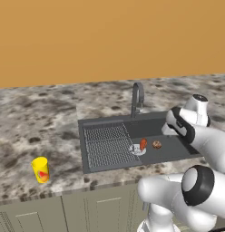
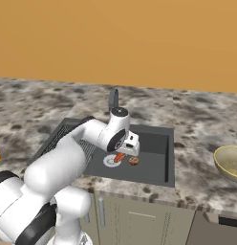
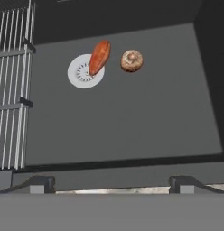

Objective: Remove the sweet potato and mushroom from the sink. Then move the bowl and cup from the counter to the sink for washing.

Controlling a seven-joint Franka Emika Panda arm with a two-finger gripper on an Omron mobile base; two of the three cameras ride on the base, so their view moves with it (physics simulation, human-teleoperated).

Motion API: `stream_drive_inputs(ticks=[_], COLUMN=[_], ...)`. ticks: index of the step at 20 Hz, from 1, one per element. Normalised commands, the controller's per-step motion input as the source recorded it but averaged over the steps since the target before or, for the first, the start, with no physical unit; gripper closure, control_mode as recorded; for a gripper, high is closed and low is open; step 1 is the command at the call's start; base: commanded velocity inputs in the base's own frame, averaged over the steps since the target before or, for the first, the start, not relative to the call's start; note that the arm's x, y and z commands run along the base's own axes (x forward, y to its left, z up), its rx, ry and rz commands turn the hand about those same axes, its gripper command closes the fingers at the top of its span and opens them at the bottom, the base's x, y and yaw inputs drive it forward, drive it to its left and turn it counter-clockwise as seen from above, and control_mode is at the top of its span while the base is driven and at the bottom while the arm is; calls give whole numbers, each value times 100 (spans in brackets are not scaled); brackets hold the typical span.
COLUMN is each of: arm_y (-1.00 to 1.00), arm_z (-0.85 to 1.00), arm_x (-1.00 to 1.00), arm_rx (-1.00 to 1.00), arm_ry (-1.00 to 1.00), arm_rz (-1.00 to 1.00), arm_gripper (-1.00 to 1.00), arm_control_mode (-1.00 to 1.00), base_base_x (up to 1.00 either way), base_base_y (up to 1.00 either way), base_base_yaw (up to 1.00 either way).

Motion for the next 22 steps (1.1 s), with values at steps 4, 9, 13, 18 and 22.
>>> stream_drive_inputs(ticks=[4, 9, 13, 18, 22], arm_y=[-1, -1, -2, -4, -7], arm_z=[-21, -21, -20, -18, -15], arm_x=[18, 18, 17, 15, 12], arm_rx=[0, 0, 0, 0, 0], arm_ry=[0, 2, 1, 1, 2], arm_rz=[0, 0, 0, 0, 1], arm_gripper=[-100, -100, -100, -100, -100], arm_control_mode=[-100, -100, -100, -100, -100], base_base_x=[0, 0, 0, 0, 0], base_base_y=[0, 0, 0, 0, 0], base_base_yaw=[0, 0, 0, 0, 0])
